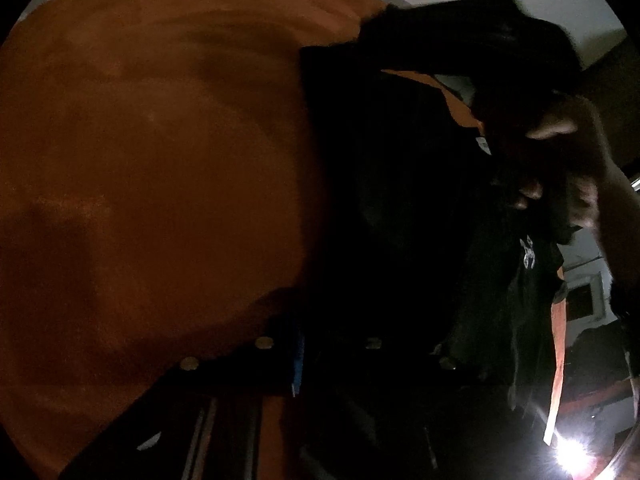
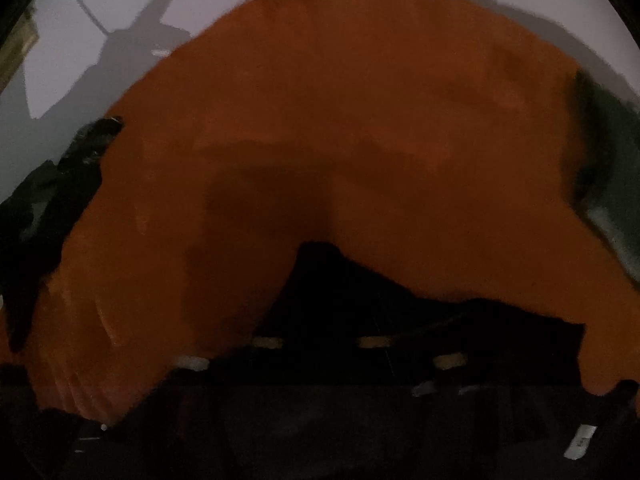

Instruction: Fold clothes

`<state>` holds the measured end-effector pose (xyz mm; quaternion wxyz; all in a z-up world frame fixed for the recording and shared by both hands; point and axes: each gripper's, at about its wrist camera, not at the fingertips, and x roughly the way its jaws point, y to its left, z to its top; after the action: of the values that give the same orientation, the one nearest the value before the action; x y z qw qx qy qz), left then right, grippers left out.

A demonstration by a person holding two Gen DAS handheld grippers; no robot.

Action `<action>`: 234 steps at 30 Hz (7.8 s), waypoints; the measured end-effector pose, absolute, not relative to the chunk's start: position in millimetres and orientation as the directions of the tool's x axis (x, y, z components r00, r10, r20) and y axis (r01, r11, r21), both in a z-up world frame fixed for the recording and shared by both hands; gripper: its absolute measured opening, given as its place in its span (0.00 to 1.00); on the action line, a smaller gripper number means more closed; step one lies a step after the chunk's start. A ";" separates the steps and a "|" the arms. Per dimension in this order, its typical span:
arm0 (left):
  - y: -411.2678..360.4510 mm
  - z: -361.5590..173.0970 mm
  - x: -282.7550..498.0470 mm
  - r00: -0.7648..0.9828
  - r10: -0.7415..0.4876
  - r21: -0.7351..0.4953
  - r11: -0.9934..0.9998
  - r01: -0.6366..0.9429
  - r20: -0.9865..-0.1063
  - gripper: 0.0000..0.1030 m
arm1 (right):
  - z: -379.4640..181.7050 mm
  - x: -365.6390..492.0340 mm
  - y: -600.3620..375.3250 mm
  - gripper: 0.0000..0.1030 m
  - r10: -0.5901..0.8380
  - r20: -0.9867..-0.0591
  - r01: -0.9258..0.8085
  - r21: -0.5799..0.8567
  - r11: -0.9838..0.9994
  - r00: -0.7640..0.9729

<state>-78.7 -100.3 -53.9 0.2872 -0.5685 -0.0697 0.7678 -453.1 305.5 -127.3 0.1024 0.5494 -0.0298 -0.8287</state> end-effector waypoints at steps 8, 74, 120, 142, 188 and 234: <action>-106.8 -58.2 -81.0 -0.206 0.523 -0.450 -0.836 -0.314 -0.827 0.11 | -130.3 -456.2 332.3 0.05 -0.247 -0.881 0.065 0.242 -0.968 -0.404; -253.9 -81.1 191.3 0.243 0.615 -0.648 -0.756 -0.088 -0.750 0.25 | -188.7 271.2 549.1 0.26 -0.338 -0.780 -0.701 0.623 -0.347 -0.526; -242.9 -86.3 201.2 0.259 0.702 -0.742 -0.663 -0.103 -0.663 0.05 | -185.4 285.3 532.0 0.04 -0.348 -0.819 -0.686 0.573 -0.448 -0.456; -287.9 -53.2 168.6 0.185 0.466 -0.492 -0.860 -0.132 -0.865 0.02 | -161.5 295.3 554.7 0.17 -0.353 -0.873 -0.765 0.472 -0.439 -0.336; -93.4 -51.8 27.2 0.160 0.713 -0.730 -0.670 -0.132 -0.683 0.49 | -173.7 65.8 741.9 0.45 0.017 -0.691 -0.691 0.722 0.017 -0.722; -130.5 -46.0 34.1 0.148 0.704 -0.719 -0.682 -0.133 -0.695 0.50 | -77.1 -61.1 656.1 0.56 0.161 -0.904 -0.346 -0.015 -0.938 -0.397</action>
<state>34.1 -130.5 -46.0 0.3389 -0.6777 -0.2104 0.6177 -61.1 656.1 -77.1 -0.1524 0.5275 -0.0876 -0.8311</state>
